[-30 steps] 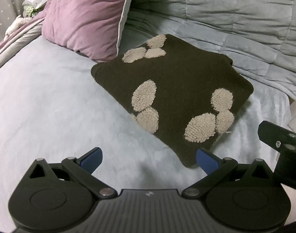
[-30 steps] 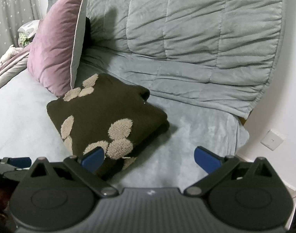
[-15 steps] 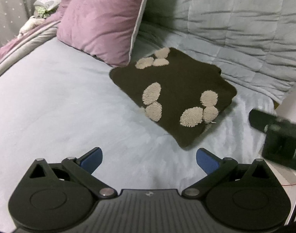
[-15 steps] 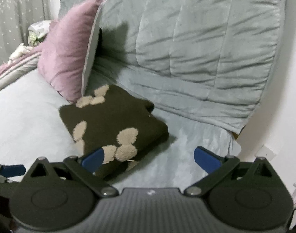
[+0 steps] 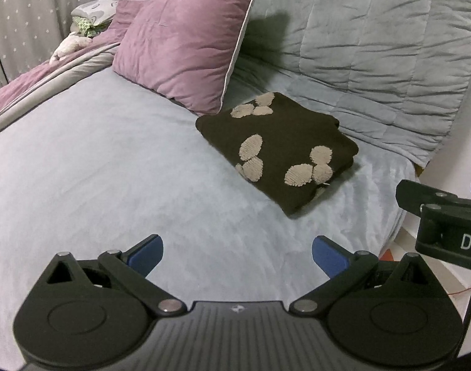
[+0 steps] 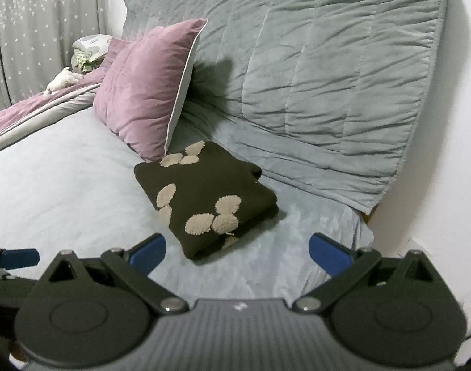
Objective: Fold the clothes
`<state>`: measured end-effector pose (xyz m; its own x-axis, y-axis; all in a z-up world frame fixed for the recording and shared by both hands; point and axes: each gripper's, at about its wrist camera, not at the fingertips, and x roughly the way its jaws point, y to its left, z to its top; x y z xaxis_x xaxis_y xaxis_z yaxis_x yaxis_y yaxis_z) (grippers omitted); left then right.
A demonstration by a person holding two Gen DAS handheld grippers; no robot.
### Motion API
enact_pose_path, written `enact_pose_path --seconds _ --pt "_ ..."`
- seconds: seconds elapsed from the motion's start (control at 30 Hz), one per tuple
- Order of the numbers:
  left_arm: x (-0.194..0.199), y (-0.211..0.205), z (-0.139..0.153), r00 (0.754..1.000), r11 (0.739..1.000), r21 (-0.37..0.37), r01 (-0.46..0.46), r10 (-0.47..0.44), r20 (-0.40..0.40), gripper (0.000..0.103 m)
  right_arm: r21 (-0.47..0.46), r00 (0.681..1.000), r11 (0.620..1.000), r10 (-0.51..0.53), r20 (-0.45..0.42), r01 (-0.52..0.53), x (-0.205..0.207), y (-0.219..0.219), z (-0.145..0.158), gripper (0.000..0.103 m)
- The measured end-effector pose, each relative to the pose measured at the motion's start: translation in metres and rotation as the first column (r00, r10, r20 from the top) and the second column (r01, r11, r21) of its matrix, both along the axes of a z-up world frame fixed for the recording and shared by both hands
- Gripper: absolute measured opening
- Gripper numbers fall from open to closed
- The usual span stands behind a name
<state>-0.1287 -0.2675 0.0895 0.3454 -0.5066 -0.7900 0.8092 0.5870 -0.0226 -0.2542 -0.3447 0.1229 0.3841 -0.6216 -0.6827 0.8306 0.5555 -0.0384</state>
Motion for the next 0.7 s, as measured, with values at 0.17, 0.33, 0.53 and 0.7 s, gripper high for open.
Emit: enact_pose_path --seconds 0.17,0.33,0.53,0.7 --pt "-0.003 0.004 0.002 1.0 1.0 -0.001 -0.008 0.008 -0.01 0.103 0.001 1.0 1.0 0.003 -0.011 -0.003 -0.006 0.008 0.002 0.103" --pt "-0.006 0.008 0.003 1.0 1.0 -0.005 -0.01 0.01 -0.018 0.103 0.0 1.0 1.0 0.016 -0.013 -0.016 -0.008 0.013 0.003 0.103" --pt "-0.006 0.01 0.004 1.0 1.0 -0.006 -0.019 0.019 -0.013 0.103 0.002 0.999 1.0 0.029 -0.016 -0.029 -0.006 0.015 0.003 0.103" --pt "-0.006 0.011 0.004 1.0 1.0 -0.007 -0.019 0.019 -0.012 0.103 0.004 0.999 0.999 0.033 -0.018 -0.033 -0.005 0.016 0.003 0.103"
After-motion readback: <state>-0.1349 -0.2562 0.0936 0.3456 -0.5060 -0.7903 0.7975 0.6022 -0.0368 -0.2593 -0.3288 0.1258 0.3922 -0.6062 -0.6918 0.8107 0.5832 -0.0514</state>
